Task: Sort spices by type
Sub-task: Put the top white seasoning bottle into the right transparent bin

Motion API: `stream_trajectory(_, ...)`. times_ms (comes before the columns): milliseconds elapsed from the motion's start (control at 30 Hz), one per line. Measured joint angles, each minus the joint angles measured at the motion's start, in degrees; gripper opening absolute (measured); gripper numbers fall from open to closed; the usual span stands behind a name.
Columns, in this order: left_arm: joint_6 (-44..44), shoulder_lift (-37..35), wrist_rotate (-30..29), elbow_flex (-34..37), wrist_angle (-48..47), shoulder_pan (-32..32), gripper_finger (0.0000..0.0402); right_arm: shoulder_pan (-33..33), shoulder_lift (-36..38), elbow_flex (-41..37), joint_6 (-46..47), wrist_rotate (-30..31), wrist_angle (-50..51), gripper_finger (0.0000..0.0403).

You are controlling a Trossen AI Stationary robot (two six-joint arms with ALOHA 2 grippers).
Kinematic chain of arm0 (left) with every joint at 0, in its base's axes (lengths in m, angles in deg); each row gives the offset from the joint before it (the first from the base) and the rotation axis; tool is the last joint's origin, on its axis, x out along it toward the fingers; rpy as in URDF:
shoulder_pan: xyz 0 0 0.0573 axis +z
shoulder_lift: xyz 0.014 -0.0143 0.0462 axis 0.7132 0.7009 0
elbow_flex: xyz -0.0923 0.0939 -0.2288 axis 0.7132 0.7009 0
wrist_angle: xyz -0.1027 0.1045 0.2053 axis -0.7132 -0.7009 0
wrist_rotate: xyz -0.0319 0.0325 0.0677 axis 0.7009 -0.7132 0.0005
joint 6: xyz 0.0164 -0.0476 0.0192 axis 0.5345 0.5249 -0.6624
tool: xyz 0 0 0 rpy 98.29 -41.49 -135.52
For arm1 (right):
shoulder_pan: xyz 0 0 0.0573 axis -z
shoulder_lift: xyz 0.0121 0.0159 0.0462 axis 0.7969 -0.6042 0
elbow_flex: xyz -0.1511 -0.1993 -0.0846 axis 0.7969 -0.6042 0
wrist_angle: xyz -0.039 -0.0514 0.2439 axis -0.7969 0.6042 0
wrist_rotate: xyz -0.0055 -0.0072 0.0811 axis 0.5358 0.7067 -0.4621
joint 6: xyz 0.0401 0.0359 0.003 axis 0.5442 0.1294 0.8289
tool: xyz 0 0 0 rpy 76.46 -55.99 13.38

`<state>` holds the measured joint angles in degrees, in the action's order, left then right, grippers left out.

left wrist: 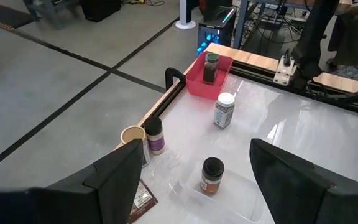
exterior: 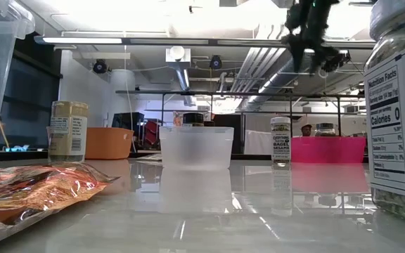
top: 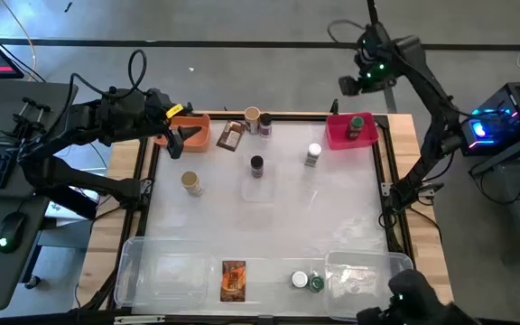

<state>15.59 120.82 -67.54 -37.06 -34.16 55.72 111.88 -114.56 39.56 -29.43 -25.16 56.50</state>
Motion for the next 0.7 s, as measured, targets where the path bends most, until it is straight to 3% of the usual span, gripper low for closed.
stream_trajectory(200,0.1,0.0,0.0,0.0,0.0,0.0,0.0282,-10.8,0.0,3.2,-1.9,-10.9,-5.5,0.0240)
stream_trajectory(367,1.5,0.0,-0.1,0.0,0.0,0.0,0.0282,-23.4,-0.5,3.2,-7.9,-11.8,-10.6,0.0240)
stream_trajectory(433,1.7,0.0,-0.1,0.0,0.0,0.0,0.0282,-27.9,-0.5,3.1,-9.2,-8.1,-10.9,0.0240)
stream_trajectory(600,3.1,0.0,-0.1,0.0,0.0,0.0,0.0282,-32.5,-0.6,3.1,-5.7,12.0,-3.3,0.0240)
stream_trajectory(700,3.1,0.0,-0.1,0.0,0.0,0.0,0.0282,-30.3,-2.2,3.1,-3.1,10.9,2.9,0.0240)
